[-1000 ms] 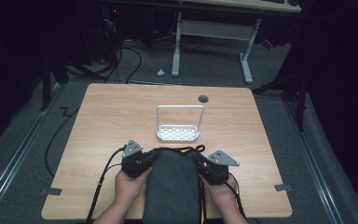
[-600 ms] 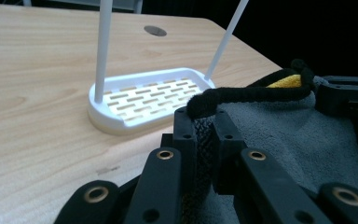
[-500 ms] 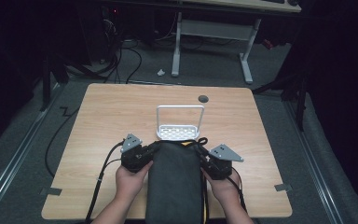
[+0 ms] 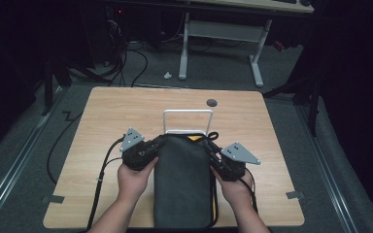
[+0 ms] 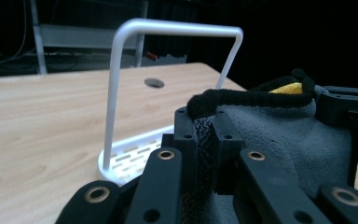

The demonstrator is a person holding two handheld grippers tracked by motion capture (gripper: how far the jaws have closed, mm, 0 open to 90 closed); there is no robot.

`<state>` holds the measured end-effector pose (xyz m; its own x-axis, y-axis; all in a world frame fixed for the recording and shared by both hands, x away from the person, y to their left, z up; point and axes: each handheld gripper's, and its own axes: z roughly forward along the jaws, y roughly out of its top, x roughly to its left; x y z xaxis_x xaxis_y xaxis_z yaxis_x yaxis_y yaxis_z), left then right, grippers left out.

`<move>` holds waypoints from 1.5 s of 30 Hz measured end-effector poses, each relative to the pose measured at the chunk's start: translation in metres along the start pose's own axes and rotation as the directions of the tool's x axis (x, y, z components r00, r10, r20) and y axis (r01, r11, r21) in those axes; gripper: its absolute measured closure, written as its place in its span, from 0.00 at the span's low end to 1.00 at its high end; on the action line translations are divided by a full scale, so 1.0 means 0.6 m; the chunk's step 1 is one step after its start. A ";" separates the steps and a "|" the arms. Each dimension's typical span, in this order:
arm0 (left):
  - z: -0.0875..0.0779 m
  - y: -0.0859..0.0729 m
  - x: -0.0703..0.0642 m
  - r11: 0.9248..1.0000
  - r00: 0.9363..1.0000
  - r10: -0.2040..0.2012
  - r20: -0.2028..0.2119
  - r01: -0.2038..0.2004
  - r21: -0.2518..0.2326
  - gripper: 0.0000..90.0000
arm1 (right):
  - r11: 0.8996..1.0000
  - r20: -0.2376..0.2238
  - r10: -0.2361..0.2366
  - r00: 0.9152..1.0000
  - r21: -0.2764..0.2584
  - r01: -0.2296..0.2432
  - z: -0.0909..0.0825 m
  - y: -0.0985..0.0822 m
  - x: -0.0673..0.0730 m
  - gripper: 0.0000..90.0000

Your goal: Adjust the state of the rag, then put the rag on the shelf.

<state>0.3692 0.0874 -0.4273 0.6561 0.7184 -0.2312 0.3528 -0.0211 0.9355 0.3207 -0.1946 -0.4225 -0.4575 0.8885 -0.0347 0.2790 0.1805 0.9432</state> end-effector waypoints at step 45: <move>-0.003 0.217 -0.008 0.969 0.986 0.164 -0.041 -0.168 -0.180 0.93 | 0.975 0.053 -0.013 0.998 -0.221 0.025 -0.009 0.192 -0.034 0.90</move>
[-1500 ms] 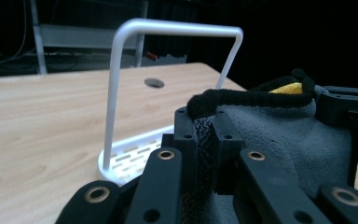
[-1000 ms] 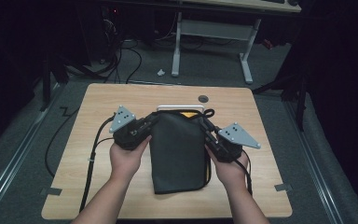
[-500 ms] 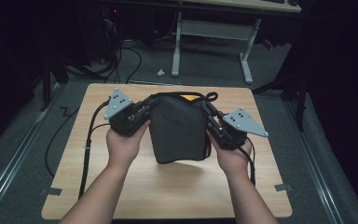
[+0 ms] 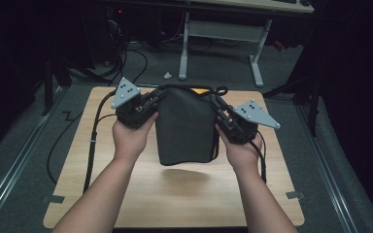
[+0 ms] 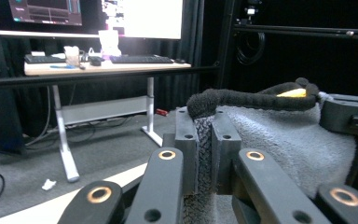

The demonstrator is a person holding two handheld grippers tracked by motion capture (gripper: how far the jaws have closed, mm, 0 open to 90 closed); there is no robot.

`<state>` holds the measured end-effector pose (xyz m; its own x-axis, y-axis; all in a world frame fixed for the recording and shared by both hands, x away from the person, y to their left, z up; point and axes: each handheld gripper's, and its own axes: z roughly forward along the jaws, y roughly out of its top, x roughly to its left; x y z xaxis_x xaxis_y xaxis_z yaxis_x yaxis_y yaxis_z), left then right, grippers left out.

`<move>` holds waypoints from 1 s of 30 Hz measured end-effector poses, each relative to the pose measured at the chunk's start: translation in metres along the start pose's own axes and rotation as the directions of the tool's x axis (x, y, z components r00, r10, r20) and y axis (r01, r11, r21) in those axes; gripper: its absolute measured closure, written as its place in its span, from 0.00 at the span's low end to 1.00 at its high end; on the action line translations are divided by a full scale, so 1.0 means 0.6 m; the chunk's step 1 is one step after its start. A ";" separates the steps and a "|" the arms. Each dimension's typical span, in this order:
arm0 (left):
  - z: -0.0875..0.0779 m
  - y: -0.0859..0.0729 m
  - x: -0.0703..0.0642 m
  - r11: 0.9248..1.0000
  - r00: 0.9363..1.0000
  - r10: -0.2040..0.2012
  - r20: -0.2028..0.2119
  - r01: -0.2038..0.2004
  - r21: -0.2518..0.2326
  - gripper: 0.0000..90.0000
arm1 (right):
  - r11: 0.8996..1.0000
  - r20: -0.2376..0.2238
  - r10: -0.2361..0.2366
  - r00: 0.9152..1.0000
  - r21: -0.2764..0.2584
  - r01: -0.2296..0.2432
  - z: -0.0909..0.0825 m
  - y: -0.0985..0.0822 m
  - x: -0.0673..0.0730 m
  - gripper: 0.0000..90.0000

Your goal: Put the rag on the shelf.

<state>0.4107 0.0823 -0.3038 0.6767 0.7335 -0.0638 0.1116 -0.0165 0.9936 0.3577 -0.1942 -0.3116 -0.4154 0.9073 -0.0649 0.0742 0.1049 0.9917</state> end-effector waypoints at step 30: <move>0.101 0.044 0.054 0.989 0.988 0.148 -0.047 -0.146 0.034 0.93 | 1.000 0.050 -0.019 0.999 0.001 0.019 0.097 0.033 -0.066 0.90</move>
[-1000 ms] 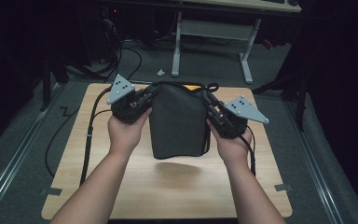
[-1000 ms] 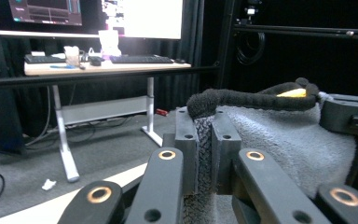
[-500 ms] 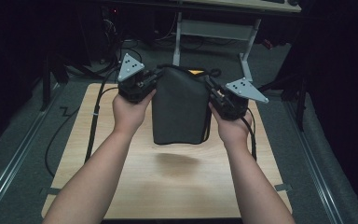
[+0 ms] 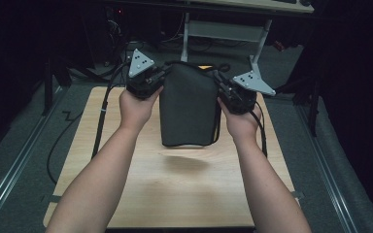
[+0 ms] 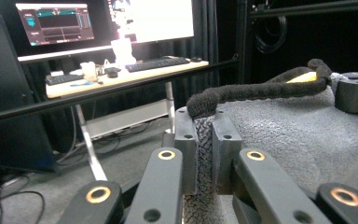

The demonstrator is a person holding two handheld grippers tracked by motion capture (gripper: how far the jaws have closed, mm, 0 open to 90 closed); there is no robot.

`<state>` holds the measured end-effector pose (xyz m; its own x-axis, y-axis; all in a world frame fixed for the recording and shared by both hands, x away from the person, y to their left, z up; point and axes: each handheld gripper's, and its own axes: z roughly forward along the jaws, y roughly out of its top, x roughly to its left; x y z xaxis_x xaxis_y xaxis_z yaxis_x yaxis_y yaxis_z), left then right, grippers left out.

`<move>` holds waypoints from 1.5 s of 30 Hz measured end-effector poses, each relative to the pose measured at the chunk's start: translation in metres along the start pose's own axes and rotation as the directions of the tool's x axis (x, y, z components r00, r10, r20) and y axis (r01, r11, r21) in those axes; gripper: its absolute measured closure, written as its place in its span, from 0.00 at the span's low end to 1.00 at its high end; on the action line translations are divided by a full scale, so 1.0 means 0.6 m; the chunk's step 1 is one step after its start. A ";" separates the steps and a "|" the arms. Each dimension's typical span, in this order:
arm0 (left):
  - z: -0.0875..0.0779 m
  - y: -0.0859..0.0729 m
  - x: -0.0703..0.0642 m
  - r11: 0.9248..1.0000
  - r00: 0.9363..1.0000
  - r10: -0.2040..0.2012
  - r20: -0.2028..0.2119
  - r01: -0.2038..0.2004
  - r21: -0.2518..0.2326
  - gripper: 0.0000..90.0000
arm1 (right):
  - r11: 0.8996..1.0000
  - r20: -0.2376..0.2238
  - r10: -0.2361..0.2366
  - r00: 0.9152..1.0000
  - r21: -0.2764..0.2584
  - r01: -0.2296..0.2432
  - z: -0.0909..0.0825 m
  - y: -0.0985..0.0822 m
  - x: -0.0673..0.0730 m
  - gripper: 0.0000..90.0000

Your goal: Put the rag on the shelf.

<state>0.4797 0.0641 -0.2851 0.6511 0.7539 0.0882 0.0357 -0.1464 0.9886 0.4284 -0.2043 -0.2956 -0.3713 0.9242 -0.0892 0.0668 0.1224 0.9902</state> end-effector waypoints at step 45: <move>0.110 -0.231 0.047 0.927 0.968 -0.235 0.088 0.196 0.320 0.93 | 0.943 -0.138 0.045 0.989 0.331 0.003 0.127 -0.177 -0.074 0.90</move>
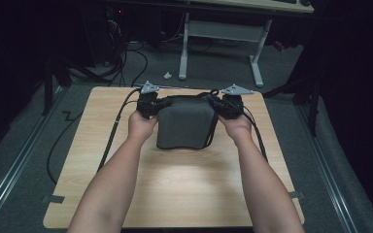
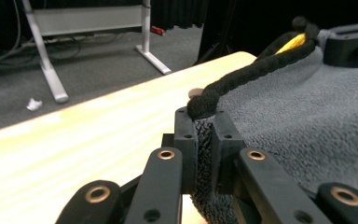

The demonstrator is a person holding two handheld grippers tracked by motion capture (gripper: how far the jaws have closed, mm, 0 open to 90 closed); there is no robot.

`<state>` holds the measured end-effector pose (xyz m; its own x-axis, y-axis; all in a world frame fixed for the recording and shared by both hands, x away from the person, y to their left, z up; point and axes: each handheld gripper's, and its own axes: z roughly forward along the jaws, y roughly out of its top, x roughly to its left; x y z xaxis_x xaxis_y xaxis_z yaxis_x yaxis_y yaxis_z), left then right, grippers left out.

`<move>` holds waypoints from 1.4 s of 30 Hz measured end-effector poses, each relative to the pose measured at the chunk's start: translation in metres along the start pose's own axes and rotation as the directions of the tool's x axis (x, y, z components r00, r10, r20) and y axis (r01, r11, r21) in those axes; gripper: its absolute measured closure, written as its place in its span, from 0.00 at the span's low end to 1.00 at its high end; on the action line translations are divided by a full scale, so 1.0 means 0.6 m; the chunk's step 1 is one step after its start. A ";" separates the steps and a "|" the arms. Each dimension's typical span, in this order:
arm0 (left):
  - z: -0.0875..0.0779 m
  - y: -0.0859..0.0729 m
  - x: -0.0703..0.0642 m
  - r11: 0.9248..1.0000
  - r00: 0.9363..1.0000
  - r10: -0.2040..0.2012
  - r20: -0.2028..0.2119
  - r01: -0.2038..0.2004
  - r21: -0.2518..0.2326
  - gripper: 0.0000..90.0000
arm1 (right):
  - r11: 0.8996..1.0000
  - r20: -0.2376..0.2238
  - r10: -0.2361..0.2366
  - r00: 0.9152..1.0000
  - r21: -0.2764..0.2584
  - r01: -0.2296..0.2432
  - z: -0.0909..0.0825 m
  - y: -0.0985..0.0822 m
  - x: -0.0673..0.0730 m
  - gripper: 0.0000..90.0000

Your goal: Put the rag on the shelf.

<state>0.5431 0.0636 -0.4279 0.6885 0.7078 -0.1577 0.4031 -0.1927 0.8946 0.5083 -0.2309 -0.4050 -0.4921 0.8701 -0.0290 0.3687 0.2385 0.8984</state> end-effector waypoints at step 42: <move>-0.026 -0.028 0.017 0.994 0.994 -0.104 -0.037 0.105 0.010 0.77 | 0.988 -0.005 0.152 0.988 -0.030 -0.152 -0.019 -0.025 -0.025 0.72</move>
<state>0.5341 0.0843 -0.4379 0.6199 0.7487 -0.2348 0.4791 -0.1242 0.8689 0.5011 -0.2525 -0.4132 -0.4338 0.8942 0.1101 0.4152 0.0900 0.9053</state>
